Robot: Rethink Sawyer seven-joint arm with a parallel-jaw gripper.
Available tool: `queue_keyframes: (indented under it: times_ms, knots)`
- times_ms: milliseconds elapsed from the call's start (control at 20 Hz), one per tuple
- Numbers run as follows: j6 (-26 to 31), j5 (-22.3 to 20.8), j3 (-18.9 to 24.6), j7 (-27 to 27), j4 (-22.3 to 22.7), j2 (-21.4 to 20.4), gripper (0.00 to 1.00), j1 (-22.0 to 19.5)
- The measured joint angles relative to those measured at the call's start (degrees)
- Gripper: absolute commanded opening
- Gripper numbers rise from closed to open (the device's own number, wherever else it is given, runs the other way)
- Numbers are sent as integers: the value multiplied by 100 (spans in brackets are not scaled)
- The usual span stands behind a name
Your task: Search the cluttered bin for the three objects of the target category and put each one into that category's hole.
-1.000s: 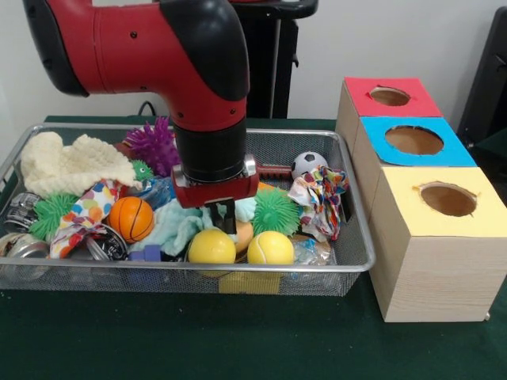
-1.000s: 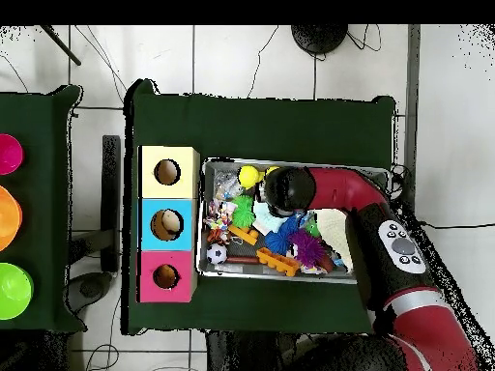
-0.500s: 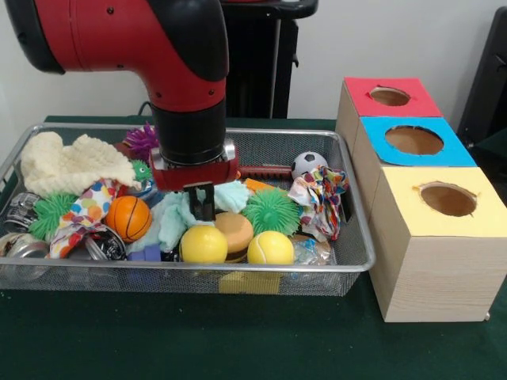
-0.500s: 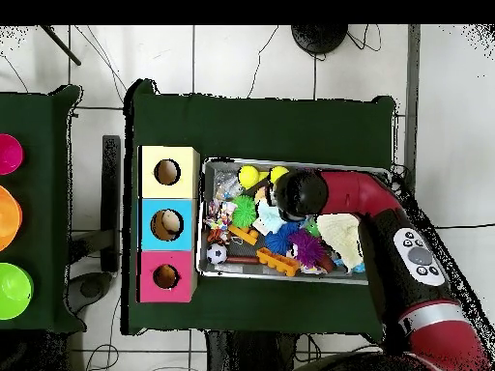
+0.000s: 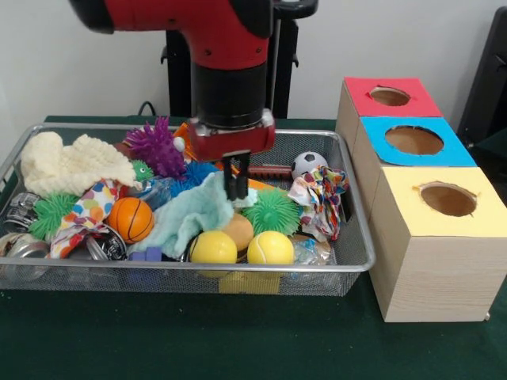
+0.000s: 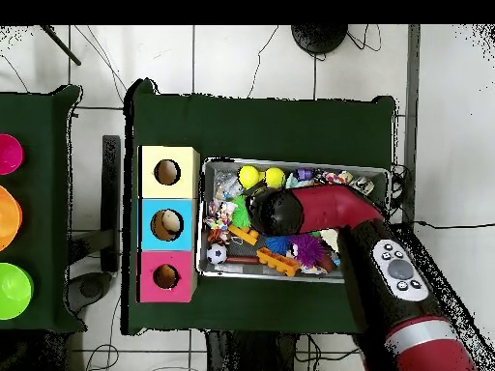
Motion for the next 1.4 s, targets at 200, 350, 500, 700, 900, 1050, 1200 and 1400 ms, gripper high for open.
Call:
queue_keyframes:
  times_ms: [200,350,500,700,900,1050,1200,1400]
  knots:
    - [-369,20,-103,8,420,-194,0,395]
    - [-518,72,-161,34,652,-281,0,660]
    - [-580,148,-209,47,864,-374,0,893]
    - [-578,333,-252,47,1163,-556,0,1126]
    - [-578,573,-293,47,1360,-776,0,1172]
    - [-546,733,-323,47,1424,-970,0,1155]
    - [-377,880,-345,47,1448,-1183,0,1134]
    - [153,1092,-374,47,1443,-1544,0,1101]
